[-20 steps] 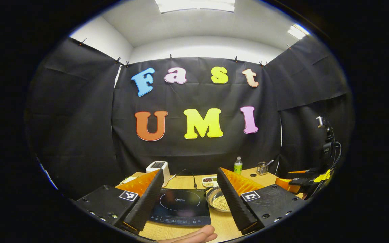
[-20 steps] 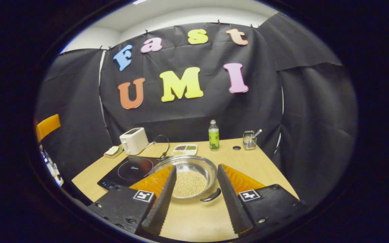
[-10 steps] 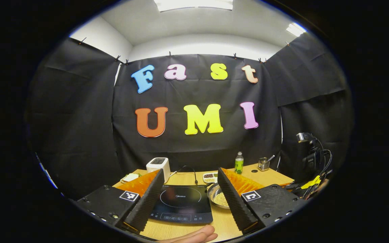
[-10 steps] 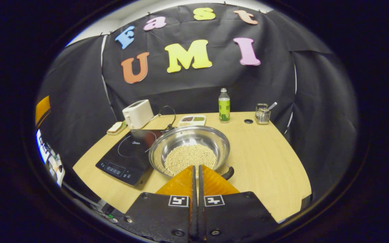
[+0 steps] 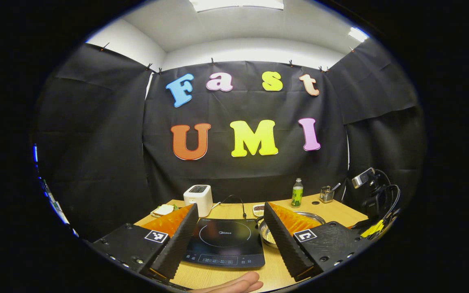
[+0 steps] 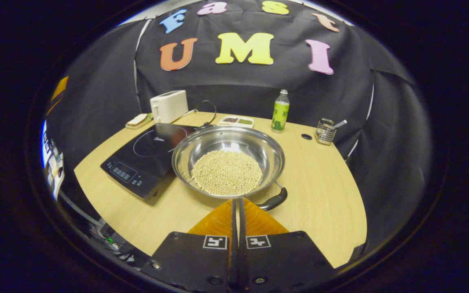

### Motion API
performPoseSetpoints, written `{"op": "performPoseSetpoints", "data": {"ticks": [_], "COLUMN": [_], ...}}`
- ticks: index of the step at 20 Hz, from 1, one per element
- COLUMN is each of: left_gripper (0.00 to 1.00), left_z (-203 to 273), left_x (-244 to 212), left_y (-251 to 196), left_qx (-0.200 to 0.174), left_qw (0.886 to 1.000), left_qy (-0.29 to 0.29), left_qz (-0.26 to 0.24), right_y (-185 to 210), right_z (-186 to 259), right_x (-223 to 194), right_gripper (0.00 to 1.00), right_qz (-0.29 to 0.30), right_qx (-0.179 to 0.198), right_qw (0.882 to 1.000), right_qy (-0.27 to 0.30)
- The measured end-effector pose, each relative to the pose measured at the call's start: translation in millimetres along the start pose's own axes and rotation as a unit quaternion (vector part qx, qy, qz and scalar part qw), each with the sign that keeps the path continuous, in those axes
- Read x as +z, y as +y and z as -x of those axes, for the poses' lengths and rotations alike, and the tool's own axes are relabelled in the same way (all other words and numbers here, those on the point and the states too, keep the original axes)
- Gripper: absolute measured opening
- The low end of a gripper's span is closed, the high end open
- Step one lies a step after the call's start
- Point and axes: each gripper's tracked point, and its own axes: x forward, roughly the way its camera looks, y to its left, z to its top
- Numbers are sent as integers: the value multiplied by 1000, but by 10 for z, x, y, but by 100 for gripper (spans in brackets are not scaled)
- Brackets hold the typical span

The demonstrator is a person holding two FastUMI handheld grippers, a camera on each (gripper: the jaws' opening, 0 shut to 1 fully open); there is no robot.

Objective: First push the handle of the pot to place it horizontally, then grasp the pot with both hands and set it on the induction cooktop.

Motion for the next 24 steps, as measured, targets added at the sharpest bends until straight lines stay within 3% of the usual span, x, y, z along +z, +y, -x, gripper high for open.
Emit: {"op": "performPoseSetpoints", "data": {"ticks": [2,9,10,17,19,24], "left_gripper": [96,96,96,96,96,96], "left_z": [11,-202,-254,-557,-627,-853], "left_x": [-22,-116,-131,-189,-150,2], "left_y": [-8,-35,-24,-183,-171,-216], "left_qx": [0,5,9,1,3,-7], "left_qw": [1000,1000,1000,1000,1000,1000], "left_qy": [2,1,1,14,18,5], "left_qz": [0,6,7,2,-4,10], "right_y": [38,-35,-59,-177,-233,-398], "right_z": [-101,-459,-499,-633,-651,-688], "right_x": [-90,-336,-347,-334,-333,-351], "right_gripper": [0,4,0,4,0,4], "right_qz": [-1,14,14,-11,-8,-21], "right_qx": [9,26,28,53,53,43], "right_qw": [1000,998,998,996,996,996], "right_qy": [16,54,57,64,67,77]}}
